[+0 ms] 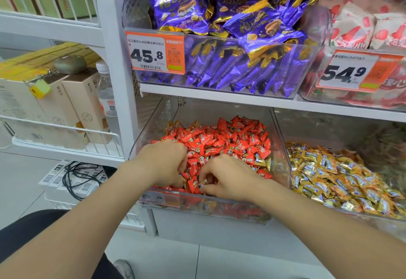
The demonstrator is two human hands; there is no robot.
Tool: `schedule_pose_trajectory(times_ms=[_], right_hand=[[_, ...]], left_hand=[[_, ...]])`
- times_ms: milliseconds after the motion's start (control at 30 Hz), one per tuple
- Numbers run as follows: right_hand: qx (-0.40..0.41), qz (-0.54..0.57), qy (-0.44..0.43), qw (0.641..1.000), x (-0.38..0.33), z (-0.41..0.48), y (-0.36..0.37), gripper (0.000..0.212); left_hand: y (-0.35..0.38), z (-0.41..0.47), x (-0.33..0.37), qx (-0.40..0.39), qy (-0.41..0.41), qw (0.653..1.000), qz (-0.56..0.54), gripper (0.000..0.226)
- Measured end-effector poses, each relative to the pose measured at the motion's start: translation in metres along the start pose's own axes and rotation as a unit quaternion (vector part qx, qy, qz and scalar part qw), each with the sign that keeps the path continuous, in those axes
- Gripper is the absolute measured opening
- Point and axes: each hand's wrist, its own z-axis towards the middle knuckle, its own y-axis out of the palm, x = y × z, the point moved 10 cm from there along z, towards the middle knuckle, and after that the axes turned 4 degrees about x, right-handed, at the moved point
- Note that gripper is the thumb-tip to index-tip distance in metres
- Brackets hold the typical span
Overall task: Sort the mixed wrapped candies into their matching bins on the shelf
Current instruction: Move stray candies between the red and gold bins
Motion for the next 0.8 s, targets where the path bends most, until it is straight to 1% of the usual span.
schedule_pose_trajectory(times_ms=[100, 233, 300, 433, 567, 600, 700, 800], right_hand=[[0.008, 0.022, 0.03, 0.999, 0.006, 0.0, -0.001, 0.01], [-0.014, 0.032, 0.025, 0.999, 0.004, -0.001, 0.002, 0.028], [-0.024, 0.036, 0.018, 0.999, 0.003, -0.001, 0.003, 0.033], [-0.049, 0.013, -0.014, 0.999, -0.003, 0.001, 0.003, 0.038], [-0.047, -0.05, -0.07, 0.995, -0.014, -0.001, 0.002, 0.024], [-0.045, -0.057, -0.075, 0.995, -0.016, -0.001, 0.003, 0.024], [-0.047, -0.067, -0.058, 0.995, -0.017, 0.003, 0.004, 0.028], [-0.041, -0.087, -0.043, 0.994, -0.013, 0.006, 0.008, 0.017]], left_hand=[[0.003, 0.0, 0.002, -0.013, 0.01, 1.0, -0.013, 0.021], [-0.004, 0.0, 0.004, 0.008, 0.011, 0.998, -0.067, 0.019], [-0.008, -0.001, 0.005, 0.021, 0.015, 0.996, -0.089, 0.017], [-0.015, -0.001, 0.006, 0.046, 0.022, 0.992, -0.116, 0.032], [-0.01, -0.001, 0.006, 0.024, 0.012, 0.991, -0.129, 0.03], [-0.006, -0.001, 0.006, 0.017, 0.01, 0.992, -0.129, 0.028], [-0.002, 0.001, 0.005, 0.014, 0.019, 0.995, -0.1, 0.02], [-0.001, 0.002, 0.007, 0.011, 0.03, 0.997, -0.077, 0.024]])
